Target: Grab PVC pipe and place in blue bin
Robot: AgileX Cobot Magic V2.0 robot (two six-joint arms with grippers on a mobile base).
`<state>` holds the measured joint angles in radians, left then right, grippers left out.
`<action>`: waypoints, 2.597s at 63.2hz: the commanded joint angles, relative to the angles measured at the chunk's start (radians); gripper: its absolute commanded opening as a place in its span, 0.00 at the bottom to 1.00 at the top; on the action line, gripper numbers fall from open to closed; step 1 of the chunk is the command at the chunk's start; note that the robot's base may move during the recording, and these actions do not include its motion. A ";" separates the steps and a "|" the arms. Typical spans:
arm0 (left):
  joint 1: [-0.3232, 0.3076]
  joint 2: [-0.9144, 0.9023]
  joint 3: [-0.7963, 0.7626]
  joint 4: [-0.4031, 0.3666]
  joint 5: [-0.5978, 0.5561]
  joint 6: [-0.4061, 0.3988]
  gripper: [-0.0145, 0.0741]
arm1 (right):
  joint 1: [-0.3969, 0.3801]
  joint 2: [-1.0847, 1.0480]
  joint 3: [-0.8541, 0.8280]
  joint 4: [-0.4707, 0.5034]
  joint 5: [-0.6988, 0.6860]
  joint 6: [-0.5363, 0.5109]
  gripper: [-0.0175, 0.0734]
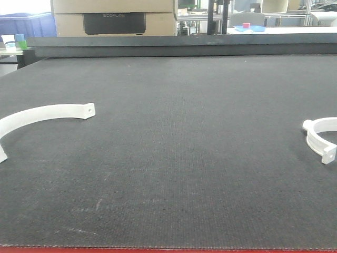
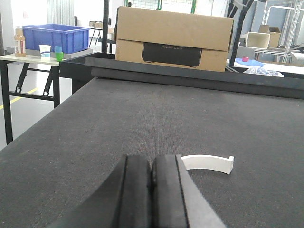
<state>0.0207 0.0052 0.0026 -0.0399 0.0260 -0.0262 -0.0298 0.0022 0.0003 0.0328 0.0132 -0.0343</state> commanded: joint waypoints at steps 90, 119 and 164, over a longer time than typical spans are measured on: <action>-0.004 -0.005 -0.075 -0.090 -0.269 -0.004 0.04 | 0.003 -0.002 -0.117 -0.004 -0.211 -0.003 0.01; -0.004 0.292 -0.672 0.067 0.244 0.000 0.04 | 0.003 0.316 -0.642 -0.004 0.148 -0.003 0.01; -0.004 0.854 -0.975 -0.115 0.713 0.000 0.04 | 0.003 1.022 -0.963 -0.004 0.561 -0.003 0.01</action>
<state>0.0207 0.8171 -0.9832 -0.1372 0.7423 -0.0262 -0.0298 0.9684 -0.9561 0.0328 0.5821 -0.0343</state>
